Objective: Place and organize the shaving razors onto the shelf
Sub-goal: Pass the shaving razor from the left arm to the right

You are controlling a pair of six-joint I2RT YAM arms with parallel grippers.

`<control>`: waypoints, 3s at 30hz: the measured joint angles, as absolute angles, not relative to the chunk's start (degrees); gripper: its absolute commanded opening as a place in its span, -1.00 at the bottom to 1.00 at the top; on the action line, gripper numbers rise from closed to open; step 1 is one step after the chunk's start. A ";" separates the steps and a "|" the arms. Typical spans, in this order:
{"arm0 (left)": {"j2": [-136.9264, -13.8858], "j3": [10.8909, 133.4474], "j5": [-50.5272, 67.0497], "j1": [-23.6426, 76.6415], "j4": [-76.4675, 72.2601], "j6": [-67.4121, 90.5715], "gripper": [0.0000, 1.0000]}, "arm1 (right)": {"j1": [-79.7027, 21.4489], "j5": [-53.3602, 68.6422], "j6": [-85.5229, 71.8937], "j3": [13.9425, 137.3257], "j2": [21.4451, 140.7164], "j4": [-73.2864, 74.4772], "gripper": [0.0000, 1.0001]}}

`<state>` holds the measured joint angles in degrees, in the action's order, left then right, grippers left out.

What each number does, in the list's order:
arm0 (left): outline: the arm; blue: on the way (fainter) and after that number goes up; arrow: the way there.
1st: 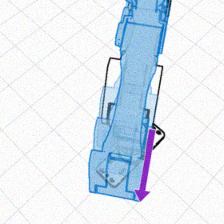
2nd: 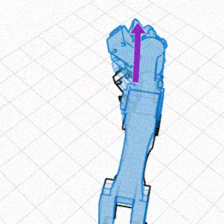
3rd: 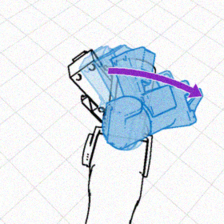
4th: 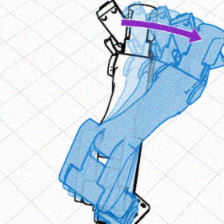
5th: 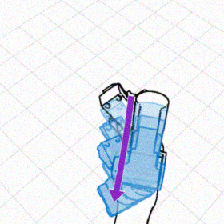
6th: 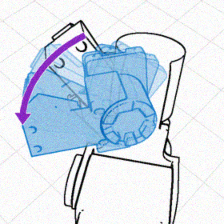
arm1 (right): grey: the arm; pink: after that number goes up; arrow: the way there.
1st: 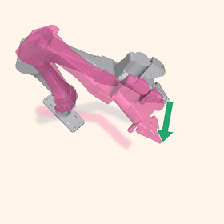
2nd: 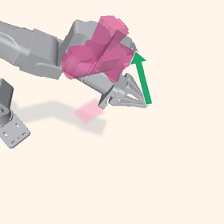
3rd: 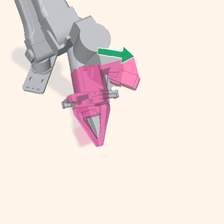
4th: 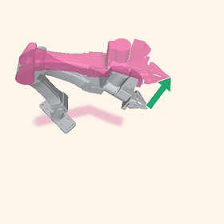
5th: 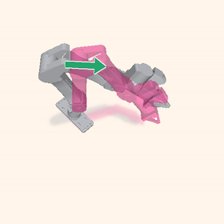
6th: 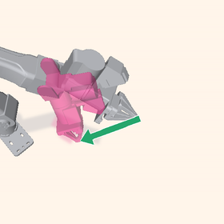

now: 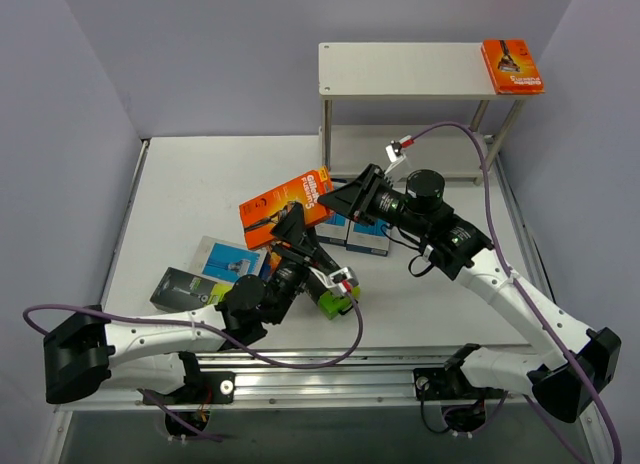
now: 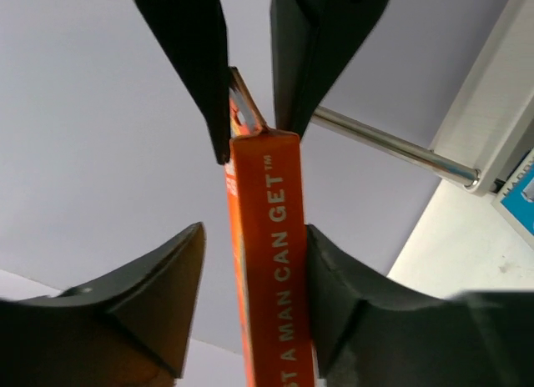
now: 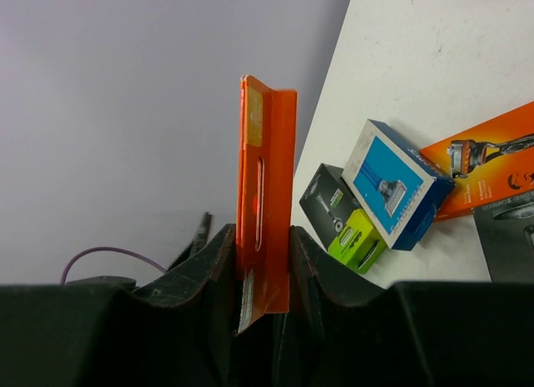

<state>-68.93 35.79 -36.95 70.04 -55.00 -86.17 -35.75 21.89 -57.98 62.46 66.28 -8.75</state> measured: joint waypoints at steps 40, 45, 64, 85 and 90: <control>-66.00 34.17 -37.28 70.11 -47.79 -83.07 -0.95 | -36.05 25.06 -53.56 63.22 66.52 -5.48 -0.27; -66.37 34.17 -37.30 70.57 -47.83 -83.18 -0.95 | -36.05 25.23 -53.47 63.22 66.96 -5.34 -0.29; -65.71 33.01 -36.58 70.96 -48.25 -82.98 0.16 | -36.05 26.94 -53.91 63.20 68.16 -4.71 -1.00; -53.80 31.42 -37.06 71.18 -42.61 -69.58 0.88 | -32.38 19.18 -56.14 65.12 68.55 -4.95 -1.00; -51.05 31.77 -38.11 71.16 -39.70 -63.81 0.88 | -26.11 15.75 -57.69 69.47 70.72 -5.13 -1.00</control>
